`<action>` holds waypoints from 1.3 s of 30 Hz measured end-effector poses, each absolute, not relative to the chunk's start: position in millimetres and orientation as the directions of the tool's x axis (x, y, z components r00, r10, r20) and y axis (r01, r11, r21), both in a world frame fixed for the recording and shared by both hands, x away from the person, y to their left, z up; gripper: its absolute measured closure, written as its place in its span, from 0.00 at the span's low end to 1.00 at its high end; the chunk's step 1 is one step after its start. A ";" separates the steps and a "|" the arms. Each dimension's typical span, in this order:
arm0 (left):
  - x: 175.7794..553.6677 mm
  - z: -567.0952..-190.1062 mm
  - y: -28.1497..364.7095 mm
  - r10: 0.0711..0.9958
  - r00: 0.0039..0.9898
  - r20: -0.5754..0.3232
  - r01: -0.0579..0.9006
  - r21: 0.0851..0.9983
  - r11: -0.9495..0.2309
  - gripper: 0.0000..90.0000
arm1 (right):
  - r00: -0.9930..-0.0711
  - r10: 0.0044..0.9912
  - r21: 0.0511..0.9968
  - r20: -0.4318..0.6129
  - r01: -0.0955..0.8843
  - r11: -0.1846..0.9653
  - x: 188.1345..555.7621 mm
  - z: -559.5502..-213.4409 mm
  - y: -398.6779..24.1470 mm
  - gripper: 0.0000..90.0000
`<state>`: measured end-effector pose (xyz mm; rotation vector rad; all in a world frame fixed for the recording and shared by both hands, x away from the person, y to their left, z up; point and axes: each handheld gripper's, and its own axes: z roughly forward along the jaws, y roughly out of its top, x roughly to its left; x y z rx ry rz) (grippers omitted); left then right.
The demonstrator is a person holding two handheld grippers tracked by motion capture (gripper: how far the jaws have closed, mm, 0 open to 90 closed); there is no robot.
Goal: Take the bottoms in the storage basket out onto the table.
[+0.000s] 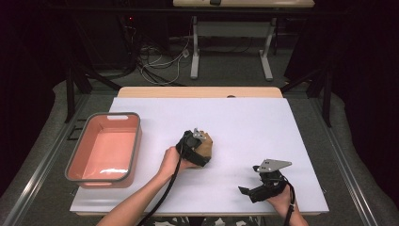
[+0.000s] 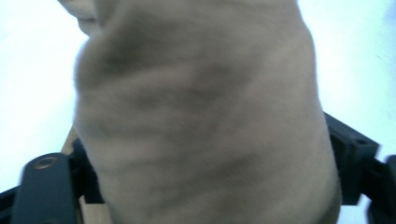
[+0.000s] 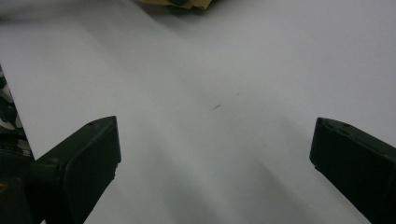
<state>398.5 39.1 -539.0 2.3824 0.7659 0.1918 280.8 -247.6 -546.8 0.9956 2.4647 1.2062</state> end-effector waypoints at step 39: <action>354.7 -532.0 141.3 0.652 0.757 -0.039 0.463 0.737 -0.493 0.00 | -0.739 0.665 0.772 0.111 0.486 0.411 301.7 -542.1 -232.5 0.01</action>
